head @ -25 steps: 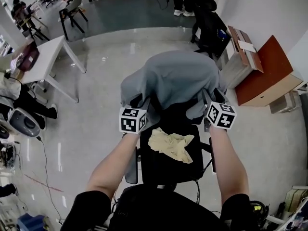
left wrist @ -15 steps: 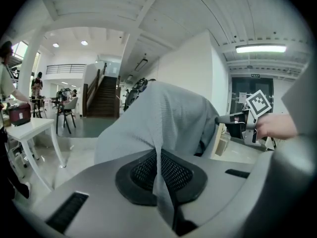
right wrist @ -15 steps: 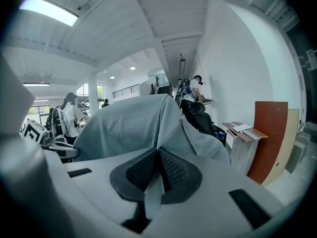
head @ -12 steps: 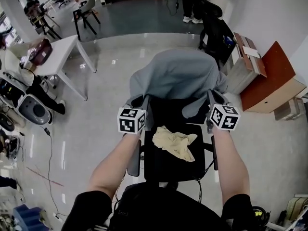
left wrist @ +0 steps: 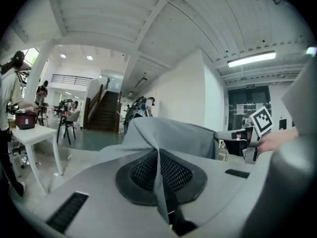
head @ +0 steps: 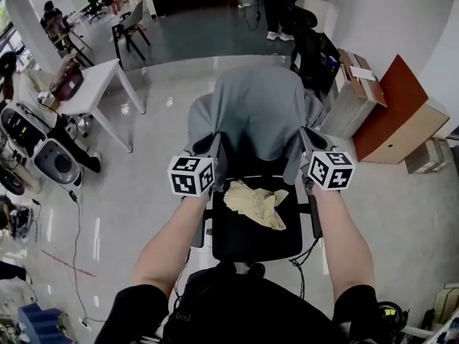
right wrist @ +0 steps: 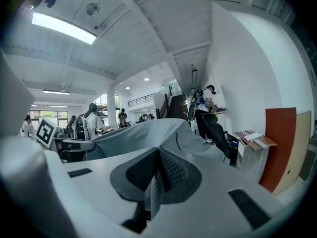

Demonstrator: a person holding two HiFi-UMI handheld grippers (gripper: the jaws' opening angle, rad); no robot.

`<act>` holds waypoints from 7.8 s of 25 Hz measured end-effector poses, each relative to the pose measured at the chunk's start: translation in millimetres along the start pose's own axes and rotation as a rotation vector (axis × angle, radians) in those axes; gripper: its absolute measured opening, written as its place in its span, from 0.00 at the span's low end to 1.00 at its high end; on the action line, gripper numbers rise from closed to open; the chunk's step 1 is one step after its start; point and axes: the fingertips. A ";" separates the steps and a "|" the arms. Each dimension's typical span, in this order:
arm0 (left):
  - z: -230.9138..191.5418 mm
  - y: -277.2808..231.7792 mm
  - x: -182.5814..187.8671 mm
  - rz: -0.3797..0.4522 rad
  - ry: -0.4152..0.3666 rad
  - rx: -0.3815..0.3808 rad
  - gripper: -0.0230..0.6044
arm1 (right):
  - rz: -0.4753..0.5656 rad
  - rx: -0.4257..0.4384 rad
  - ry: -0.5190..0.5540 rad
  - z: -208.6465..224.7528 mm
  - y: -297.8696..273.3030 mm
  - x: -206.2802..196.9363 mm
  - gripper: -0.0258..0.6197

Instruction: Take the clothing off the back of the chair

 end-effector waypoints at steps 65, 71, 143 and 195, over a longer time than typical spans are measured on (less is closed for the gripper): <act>65.8 409.8 -73.8 0.041 0.017 -0.250 0.04 | 0.169 0.025 -0.237 -337.3 324.5 -147.6 0.07; 89.0 437.9 -72.8 0.050 0.009 -0.264 0.04 | 0.206 0.031 -0.220 -344.3 368.3 -143.2 0.07; -170.1 324.8 -97.2 0.053 -0.090 -0.491 0.05 | 0.029 0.145 -0.047 -507.5 -3.9 -121.7 0.08; 204.0 682.0 -83.4 0.194 -0.259 -0.851 0.05 | 0.520 -0.029 -0.069 -678.2 629.4 -145.6 0.08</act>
Point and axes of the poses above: the fingertips, and each gripper's own axes: y backward along the fingers, z to its right, x out of its top, and after that the axes turned 8 degrees about -y, right-handed
